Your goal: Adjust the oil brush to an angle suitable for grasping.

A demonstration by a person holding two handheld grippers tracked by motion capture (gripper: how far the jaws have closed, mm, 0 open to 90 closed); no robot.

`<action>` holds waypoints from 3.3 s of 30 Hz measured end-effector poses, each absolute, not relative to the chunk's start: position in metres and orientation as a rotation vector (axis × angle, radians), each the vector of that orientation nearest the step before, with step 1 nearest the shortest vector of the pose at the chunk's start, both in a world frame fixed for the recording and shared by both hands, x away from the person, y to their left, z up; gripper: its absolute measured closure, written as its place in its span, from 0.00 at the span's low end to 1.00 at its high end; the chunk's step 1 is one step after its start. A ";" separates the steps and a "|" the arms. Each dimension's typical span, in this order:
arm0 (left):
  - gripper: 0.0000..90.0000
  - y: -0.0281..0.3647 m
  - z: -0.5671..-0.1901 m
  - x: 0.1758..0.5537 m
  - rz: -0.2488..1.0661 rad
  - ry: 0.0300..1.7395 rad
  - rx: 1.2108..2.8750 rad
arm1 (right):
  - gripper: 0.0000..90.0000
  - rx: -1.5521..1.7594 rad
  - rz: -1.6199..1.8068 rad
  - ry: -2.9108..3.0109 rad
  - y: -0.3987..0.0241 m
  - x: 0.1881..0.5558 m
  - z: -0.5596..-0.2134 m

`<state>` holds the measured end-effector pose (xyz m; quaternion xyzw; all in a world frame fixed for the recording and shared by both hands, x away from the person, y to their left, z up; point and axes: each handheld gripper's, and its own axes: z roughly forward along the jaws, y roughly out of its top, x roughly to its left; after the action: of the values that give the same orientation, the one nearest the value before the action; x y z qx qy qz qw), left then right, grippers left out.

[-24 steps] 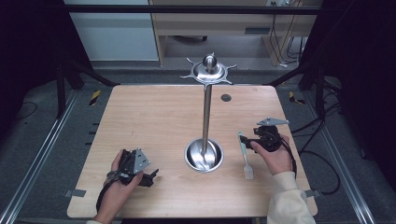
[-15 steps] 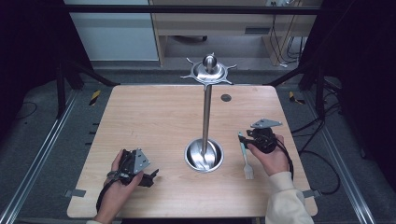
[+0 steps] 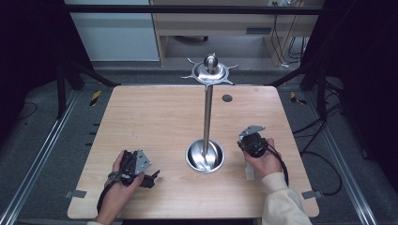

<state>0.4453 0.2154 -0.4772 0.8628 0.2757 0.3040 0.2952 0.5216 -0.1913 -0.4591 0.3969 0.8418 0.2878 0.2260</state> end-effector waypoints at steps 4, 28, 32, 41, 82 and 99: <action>0.03 0.215 -0.478 0.445 0.808 0.734 2.296 | 1.00 1.092 0.784 2.336 -0.189 0.523 -0.464; 0.03 0.215 -0.478 0.445 0.805 0.731 2.301 | 1.00 1.155 0.652 2.376 -0.188 0.532 -0.480; 0.03 0.215 -0.478 0.445 0.804 0.731 2.301 | 1.00 1.184 0.621 2.361 -0.191 0.532 -0.480; 0.04 0.214 -0.478 0.445 0.802 0.722 2.308 | 1.00 1.184 0.615 2.371 -0.189 0.532 -0.481; 0.04 0.213 -0.479 0.444 0.794 0.718 2.321 | 0.74 1.569 0.660 2.325 -0.211 0.529 -0.468; 0.03 0.212 -0.476 0.437 0.847 0.724 2.285 | 0.77 1.564 0.583 2.322 -0.194 0.533 -0.470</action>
<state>0.4366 0.2120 -0.4758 0.8588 0.2720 0.3183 0.2953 0.5327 -0.1939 -0.4696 0.5416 0.8039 0.2017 0.1403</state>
